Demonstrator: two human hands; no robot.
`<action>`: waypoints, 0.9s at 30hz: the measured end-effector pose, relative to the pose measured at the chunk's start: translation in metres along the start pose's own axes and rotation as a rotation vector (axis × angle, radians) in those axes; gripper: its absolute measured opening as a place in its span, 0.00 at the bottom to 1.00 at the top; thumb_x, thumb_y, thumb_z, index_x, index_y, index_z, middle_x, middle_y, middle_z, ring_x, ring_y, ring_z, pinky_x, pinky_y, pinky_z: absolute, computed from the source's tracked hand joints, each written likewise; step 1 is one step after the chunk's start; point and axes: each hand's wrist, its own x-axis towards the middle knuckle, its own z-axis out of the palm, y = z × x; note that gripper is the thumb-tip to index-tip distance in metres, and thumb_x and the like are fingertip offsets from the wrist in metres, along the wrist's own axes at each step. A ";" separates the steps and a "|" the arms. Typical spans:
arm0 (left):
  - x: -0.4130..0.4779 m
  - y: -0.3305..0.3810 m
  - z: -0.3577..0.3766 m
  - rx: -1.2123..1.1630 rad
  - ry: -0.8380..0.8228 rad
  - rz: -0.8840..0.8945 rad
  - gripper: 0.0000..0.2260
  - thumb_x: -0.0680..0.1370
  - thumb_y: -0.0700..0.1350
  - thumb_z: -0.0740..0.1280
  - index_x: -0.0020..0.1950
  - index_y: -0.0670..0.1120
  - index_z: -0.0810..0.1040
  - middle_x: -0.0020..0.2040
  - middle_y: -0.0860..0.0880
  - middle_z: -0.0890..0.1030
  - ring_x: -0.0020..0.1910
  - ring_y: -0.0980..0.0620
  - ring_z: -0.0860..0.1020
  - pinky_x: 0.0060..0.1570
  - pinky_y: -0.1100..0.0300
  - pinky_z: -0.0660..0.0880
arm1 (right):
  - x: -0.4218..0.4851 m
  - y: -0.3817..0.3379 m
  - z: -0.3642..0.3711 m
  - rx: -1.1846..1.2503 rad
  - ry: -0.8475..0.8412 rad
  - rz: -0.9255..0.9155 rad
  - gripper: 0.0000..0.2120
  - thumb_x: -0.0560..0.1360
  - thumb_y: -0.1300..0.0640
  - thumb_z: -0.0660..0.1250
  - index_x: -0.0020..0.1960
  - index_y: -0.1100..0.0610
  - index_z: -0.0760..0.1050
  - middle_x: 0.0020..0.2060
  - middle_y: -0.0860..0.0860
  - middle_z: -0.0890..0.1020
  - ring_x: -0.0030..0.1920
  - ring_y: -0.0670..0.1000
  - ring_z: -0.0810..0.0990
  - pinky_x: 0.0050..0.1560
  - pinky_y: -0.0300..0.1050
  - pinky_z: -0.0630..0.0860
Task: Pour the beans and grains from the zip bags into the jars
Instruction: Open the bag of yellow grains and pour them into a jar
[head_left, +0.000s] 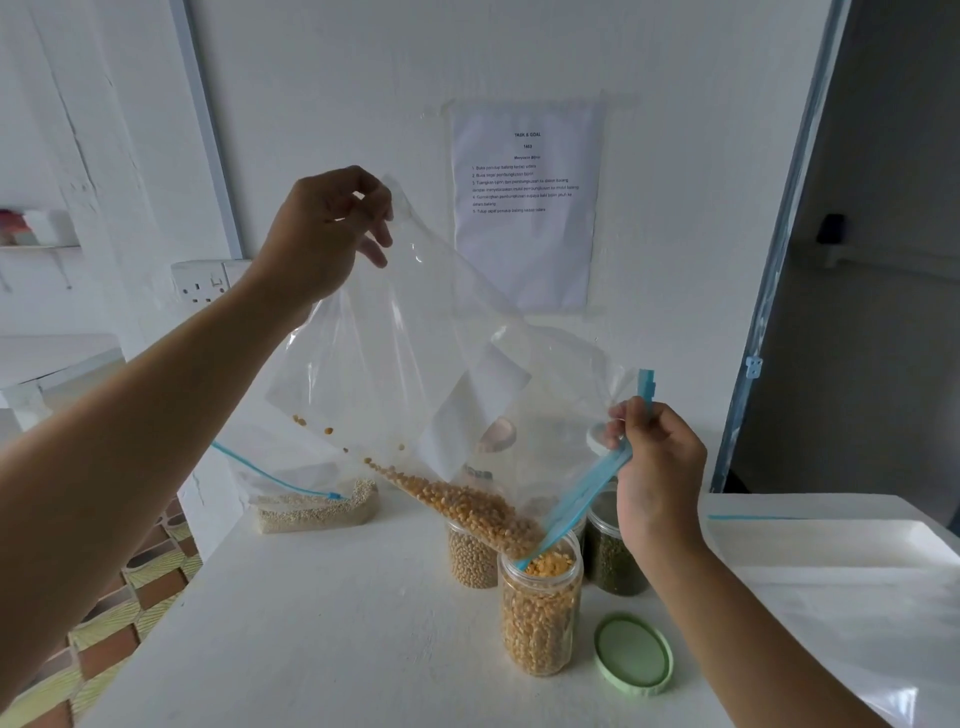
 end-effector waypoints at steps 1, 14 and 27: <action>0.000 0.000 0.000 -0.006 0.004 0.002 0.09 0.85 0.42 0.62 0.47 0.42 0.78 0.38 0.46 0.81 0.30 0.57 0.80 0.31 0.72 0.70 | 0.000 0.000 0.001 -0.005 -0.004 -0.012 0.14 0.83 0.56 0.64 0.41 0.61 0.77 0.29 0.49 0.73 0.35 0.49 0.71 0.47 0.44 0.72; -0.001 -0.004 0.008 -0.053 0.062 0.000 0.08 0.84 0.41 0.62 0.48 0.42 0.78 0.36 0.49 0.79 0.31 0.56 0.77 0.32 0.67 0.70 | 0.008 0.003 0.003 -0.049 0.006 -0.036 0.14 0.84 0.57 0.64 0.42 0.60 0.78 0.31 0.51 0.75 0.36 0.50 0.72 0.47 0.46 0.73; -0.005 -0.007 0.011 -0.060 0.055 -0.012 0.07 0.85 0.40 0.62 0.49 0.41 0.78 0.38 0.49 0.79 0.31 0.58 0.77 0.31 0.68 0.70 | 0.008 0.007 0.002 -0.076 0.001 -0.069 0.14 0.84 0.57 0.63 0.41 0.60 0.77 0.31 0.50 0.73 0.36 0.51 0.71 0.47 0.46 0.73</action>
